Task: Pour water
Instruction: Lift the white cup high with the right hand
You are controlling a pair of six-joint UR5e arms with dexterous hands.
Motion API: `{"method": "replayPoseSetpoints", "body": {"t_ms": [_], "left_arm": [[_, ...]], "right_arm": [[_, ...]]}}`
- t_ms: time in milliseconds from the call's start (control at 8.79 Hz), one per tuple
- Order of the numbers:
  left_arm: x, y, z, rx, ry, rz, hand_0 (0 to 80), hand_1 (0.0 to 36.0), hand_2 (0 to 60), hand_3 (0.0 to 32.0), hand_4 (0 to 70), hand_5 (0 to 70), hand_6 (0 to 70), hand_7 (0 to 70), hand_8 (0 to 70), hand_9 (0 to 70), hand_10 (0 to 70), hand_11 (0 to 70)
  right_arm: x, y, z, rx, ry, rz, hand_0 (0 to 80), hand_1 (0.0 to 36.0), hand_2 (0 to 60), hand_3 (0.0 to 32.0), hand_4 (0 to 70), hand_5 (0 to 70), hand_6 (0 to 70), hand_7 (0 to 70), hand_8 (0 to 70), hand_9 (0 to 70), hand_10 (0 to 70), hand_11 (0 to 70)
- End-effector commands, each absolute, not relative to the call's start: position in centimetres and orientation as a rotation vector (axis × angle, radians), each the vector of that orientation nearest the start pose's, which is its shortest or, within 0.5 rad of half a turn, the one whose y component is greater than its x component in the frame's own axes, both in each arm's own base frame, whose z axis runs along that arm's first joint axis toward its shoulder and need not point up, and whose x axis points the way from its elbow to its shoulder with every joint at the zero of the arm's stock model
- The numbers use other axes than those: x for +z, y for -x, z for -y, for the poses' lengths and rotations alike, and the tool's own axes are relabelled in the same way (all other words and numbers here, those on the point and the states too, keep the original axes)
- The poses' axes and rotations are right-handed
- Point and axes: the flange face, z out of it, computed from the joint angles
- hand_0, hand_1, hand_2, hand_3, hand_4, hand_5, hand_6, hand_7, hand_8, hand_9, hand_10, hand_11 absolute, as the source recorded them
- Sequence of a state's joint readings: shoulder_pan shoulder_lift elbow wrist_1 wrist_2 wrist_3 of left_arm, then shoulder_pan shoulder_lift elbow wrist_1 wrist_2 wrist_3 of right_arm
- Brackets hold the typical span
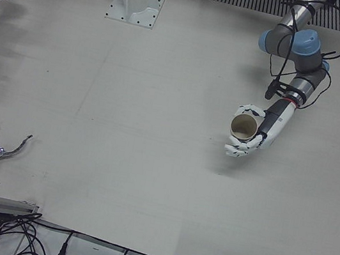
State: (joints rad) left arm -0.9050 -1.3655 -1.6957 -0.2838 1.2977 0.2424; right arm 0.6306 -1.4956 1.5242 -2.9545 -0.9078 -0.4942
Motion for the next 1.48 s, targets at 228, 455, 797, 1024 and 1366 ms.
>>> {"method": "replayPoseSetpoints", "body": {"t_ms": [228, 455, 797, 1024, 1366], "left_arm": [[68.2, -13.5, 43.0, -1.71, 0.225, -2.186, 44.9, 19.0, 51.2, 0.0, 22.9, 44.4, 22.6, 32.9, 16.5, 25.5, 17.6, 26.5], [67.8, -13.6, 43.2, -1.703, 0.228, -2.196, 45.4, 19.5, 52.0, 0.0, 23.4, 45.3, 23.0, 33.5, 16.4, 25.4, 17.6, 26.4], [65.7, -15.0, 44.5, -1.67, 0.24, -2.229, 46.0, 20.6, 53.9, 0.0, 24.3, 48.0, 24.3, 34.8, 16.7, 25.7, 17.5, 26.4], [61.3, -15.9, 45.2, -1.587, 0.202, -2.279, 46.5, 21.5, 54.7, 0.0, 24.9, 49.2, 25.1, 35.7, 17.3, 26.4, 17.7, 26.9], [54.3, -25.8, 44.7, -1.447, 0.338, -2.248, 46.8, 22.0, 54.8, 0.0, 24.5, 49.4, 25.1, 36.1, 17.1, 26.2, 17.7, 26.9]], "right_arm": [[58.0, 25.2, 49.9, -2.065, 0.221, -2.716, 41.8, 25.0, 60.0, 0.0, 7.3, 49.8, 30.1, 41.0, 27.9, 40.8, 23.1, 35.0], [51.8, 23.8, 50.6, -2.018, 0.246, -2.704, 41.6, 24.5, 60.0, 0.0, 7.5, 50.2, 30.2, 41.1, 27.2, 40.0, 22.7, 34.4], [45.7, 23.5, 53.2, -1.874, 0.268, -2.718, 45.2, 26.4, 60.0, 0.0, 9.9, 55.3, 32.4, 44.6, 26.3, 38.6, 21.5, 32.8], [40.3, 24.5, 54.7, -1.758, 0.295, -2.748, 46.0, 26.6, 60.0, 0.0, 11.8, 58.6, 34.1, 47.4, 26.3, 38.7, 21.1, 32.3], [39.6, 21.8, 55.5, -1.827, 0.402, -2.753, 46.9, 28.1, 60.0, 0.0, 11.2, 59.3, 32.4, 45.7, 23.0, 34.2, 19.1, 29.5]]}}
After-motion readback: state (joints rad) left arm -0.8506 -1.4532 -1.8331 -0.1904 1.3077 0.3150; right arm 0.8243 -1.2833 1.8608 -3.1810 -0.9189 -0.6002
